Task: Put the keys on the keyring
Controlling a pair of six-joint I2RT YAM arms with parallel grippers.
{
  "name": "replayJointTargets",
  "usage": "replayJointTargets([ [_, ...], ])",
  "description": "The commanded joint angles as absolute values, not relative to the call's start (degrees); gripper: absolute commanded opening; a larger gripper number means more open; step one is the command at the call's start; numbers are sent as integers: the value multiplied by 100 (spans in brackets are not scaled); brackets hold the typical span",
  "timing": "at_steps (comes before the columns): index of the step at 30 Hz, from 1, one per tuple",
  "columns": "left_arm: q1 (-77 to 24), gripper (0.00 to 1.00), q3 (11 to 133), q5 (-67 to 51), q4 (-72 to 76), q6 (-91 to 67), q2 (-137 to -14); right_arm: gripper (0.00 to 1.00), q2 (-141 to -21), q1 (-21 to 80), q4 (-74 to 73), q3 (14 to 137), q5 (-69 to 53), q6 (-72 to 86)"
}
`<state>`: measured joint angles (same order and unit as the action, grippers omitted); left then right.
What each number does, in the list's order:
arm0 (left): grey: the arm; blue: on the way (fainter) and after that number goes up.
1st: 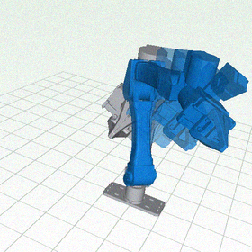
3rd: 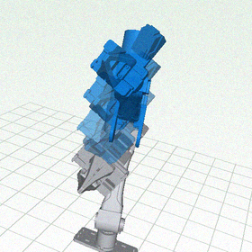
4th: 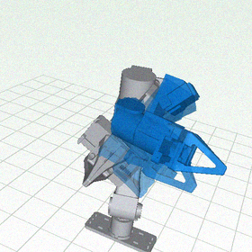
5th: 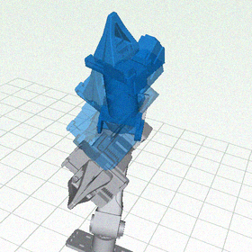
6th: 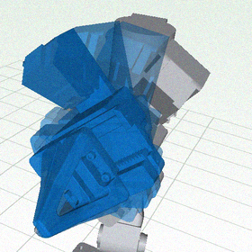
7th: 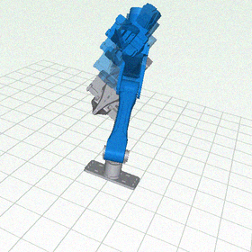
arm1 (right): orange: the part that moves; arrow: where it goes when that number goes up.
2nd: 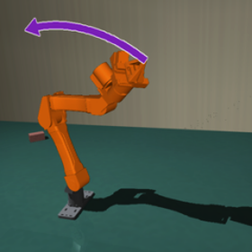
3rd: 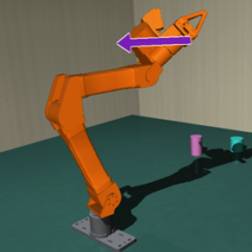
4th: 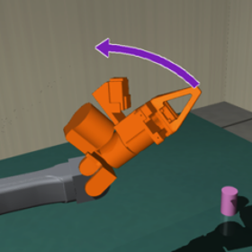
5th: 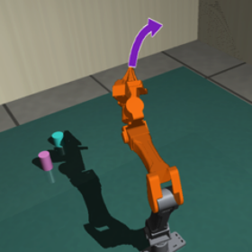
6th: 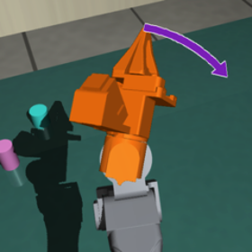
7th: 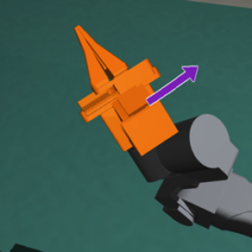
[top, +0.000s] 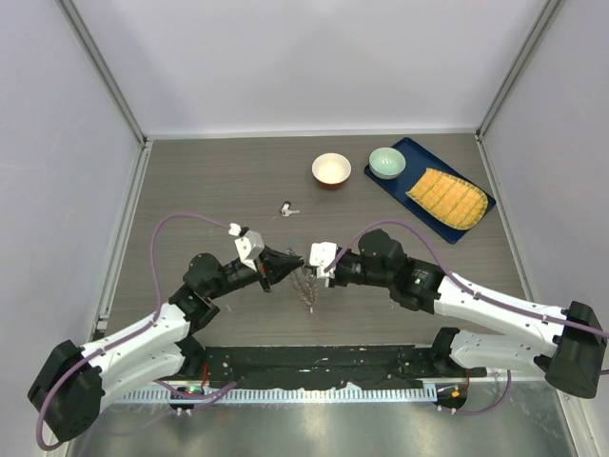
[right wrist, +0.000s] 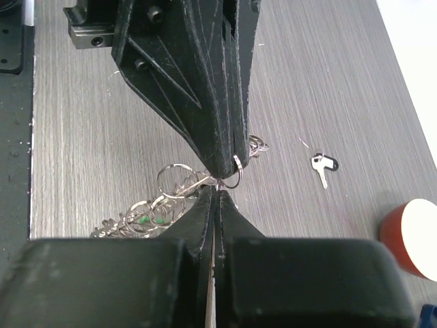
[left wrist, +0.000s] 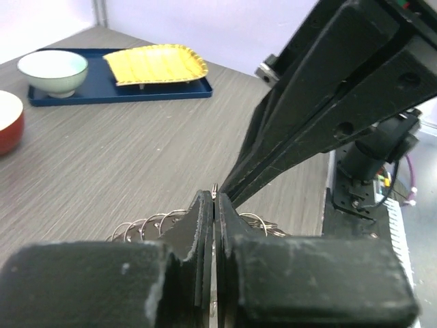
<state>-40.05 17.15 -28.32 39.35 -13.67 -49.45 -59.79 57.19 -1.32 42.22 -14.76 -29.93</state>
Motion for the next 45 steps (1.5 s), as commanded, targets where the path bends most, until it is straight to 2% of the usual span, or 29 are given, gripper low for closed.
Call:
replayJointTargets([
  [1, -3964, 7, 1810, -1963, 4493, -1389, -4685, 1, -5915, 5766, 123, 4254, -872, -2769],
  [2, -3973, 19, 1863, -1829, 4256, -1249, -4589, 1, -5880, 5757, 114, 4263, -731, -2760],
  [4, -3973, 31, 1960, -1505, 3579, -1143, -4283, 1, -5784, 5757, 88, 4280, -328, -2699],
  [5, -3964, 42, 2056, -1164, 3377, -1064, -4185, 1, -5748, 5731, 79, 4298, -203, -2690],
  [7, -3964, 50, 2179, -740, 2709, -1037, -3869, 1, -5661, 5713, 35, 4359, 217, -2654],
  [8, -3973, 58, 2345, -442, 2472, -968, -3754, 1, -5625, 5704, 35, 4377, 342, -2646],
  [11, -3973, 72, 2644, 233, 1479, -932, -3429, 1, -5546, 5651, 35, 4465, 850, -2672],
  [17, -3964, 88, 3462, 1352, -191, -1011, -3042, 1, -5485, 5467, -509, 4798, 2256, -2883],
  [23, -3973, 100, 4148, 2109, -1335, -1388, -3041, 1, -5729, 4993, -843, 5053, 2611, -2595],
  [27, -3973, 100, 4421, 2188, -1959, -1547, -3199, 1, -6230, 4860, -870, 5045, 2392, -1891],
  [33, -3964, 99, 4509, 2479, -2399, -1661, -3313, 1, -6381, 4852, -1107, 4747, 1856, -338],
  [38, -3973, 100, 4588, 2540, -2592, -1626, -3384, 1, -6223, 4852, -1468, 4281, 661, 1167],
  [41, -3973, 100, 4544, 2540, -2549, -1652, -3410, 1, -6529, 4852, -1398, 3885, 142, 1660],
  [45, -3973, 100, 4570, 2732, -2663, -1959, -3585, 1, -6732, 4686, -968, 3551, 711, 2021],
])
